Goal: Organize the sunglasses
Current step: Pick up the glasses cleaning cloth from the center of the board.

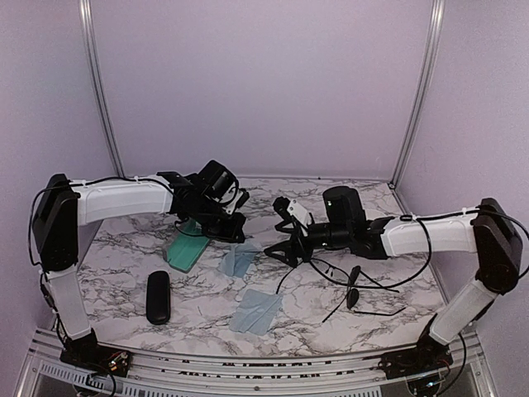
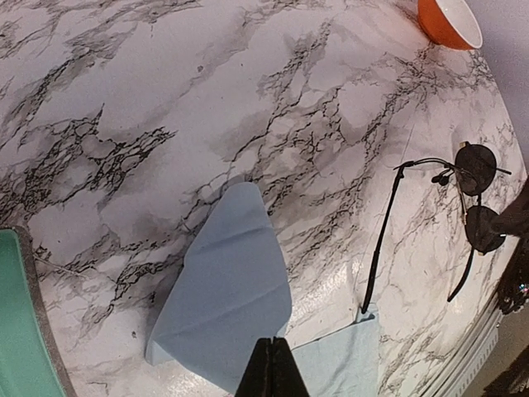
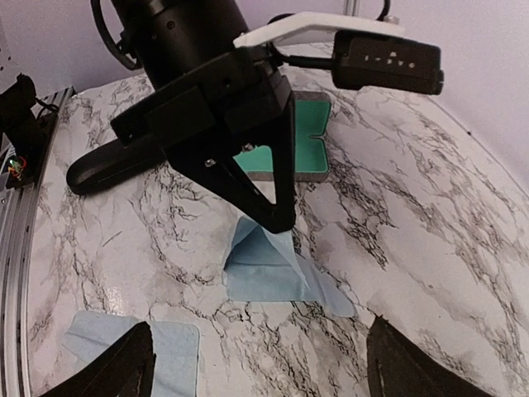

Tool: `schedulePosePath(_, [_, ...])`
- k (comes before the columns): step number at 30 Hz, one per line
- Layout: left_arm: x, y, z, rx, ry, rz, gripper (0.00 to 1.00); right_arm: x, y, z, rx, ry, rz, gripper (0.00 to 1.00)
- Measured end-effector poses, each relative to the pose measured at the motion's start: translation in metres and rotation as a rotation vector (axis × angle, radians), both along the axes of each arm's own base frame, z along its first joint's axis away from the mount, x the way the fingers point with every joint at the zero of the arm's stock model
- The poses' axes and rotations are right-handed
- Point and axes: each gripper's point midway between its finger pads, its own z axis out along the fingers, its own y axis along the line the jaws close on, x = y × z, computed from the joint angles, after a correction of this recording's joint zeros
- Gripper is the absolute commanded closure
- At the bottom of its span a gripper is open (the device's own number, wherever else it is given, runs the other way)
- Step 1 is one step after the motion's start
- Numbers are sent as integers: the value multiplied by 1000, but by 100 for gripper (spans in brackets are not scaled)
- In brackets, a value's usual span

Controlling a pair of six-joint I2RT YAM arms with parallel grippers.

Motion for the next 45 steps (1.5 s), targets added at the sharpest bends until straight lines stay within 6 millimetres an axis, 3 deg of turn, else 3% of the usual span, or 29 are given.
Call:
schedulePosePath(4, [-4,-2,3,-17,7,-23,100,19,11,-19,-34,13,61,24])
schedulePosePath(10, [-13,2,20,-44,-6,-35,100,49,-6,-42,-61,46,57,27])
schedulePosePath(16, [-18,7,32,-63,-19,-33,100,46,-7,-63,-74,64,72,37])
schedulePosePath(23, [-23,12,25,-51,0,-26,100,31,-7,-86,-59,76,56,39])
schedulePosePath(30, [-24,13,24,-48,2,-23,100,12,18,-100,-66,27,59,43])
schedulePosePath(37, [-24,13,24,-48,2,-22,100,26,23,-106,-62,-46,-62,53])
schedulePosePath(45, [-24,13,23,-47,2,-22,100,41,21,-98,-39,-105,-142,60])
